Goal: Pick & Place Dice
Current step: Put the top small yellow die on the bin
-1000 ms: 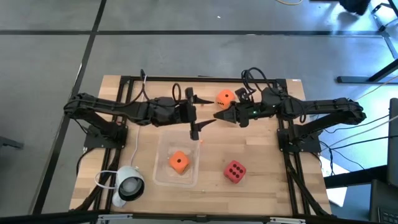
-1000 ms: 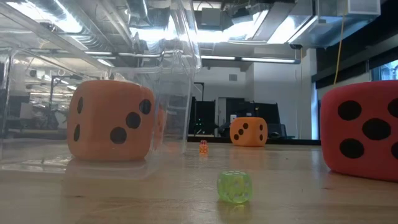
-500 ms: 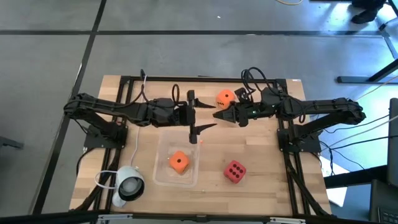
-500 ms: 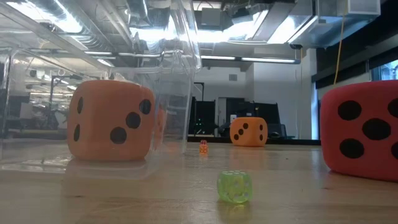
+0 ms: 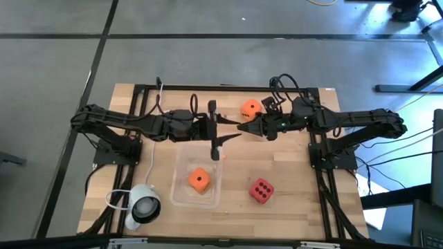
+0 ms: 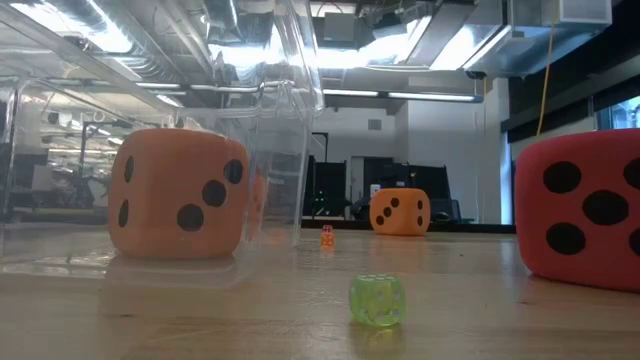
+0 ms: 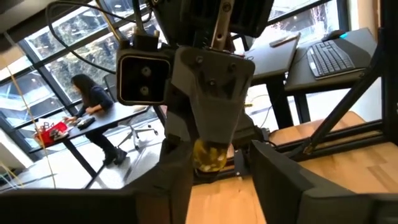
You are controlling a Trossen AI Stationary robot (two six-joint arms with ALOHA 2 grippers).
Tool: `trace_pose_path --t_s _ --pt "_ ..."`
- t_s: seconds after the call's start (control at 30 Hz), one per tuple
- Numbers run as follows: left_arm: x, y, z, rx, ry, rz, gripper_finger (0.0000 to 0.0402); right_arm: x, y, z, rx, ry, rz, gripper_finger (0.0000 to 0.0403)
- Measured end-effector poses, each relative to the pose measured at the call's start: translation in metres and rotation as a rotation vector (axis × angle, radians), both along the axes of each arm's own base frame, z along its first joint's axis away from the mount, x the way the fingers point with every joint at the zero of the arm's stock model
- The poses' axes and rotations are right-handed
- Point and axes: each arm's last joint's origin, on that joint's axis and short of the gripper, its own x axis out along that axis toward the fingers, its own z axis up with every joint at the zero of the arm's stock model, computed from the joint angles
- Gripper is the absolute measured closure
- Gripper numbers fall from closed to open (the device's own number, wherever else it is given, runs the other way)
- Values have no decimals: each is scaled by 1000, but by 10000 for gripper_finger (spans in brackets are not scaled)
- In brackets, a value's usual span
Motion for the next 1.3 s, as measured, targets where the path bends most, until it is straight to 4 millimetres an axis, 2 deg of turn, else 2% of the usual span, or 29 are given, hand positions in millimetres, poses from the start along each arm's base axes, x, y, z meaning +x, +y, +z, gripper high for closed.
trace_pose_path --t_s 0.2,0.53,0.87,1.3 --pt "0 -1 0 1 -1 -19 284 0 1 0 0 -1 5 355" --pt "0 -1 1 2 -14 -30 286 16 7 -10 22 7 36 355" --pt "-1 -3 2 0 -12 -43 286 15 8 -7 25 -20 41 355" --pt "-1 -3 0 4 12 -33 229 8 7 0 24 -52 42 355"
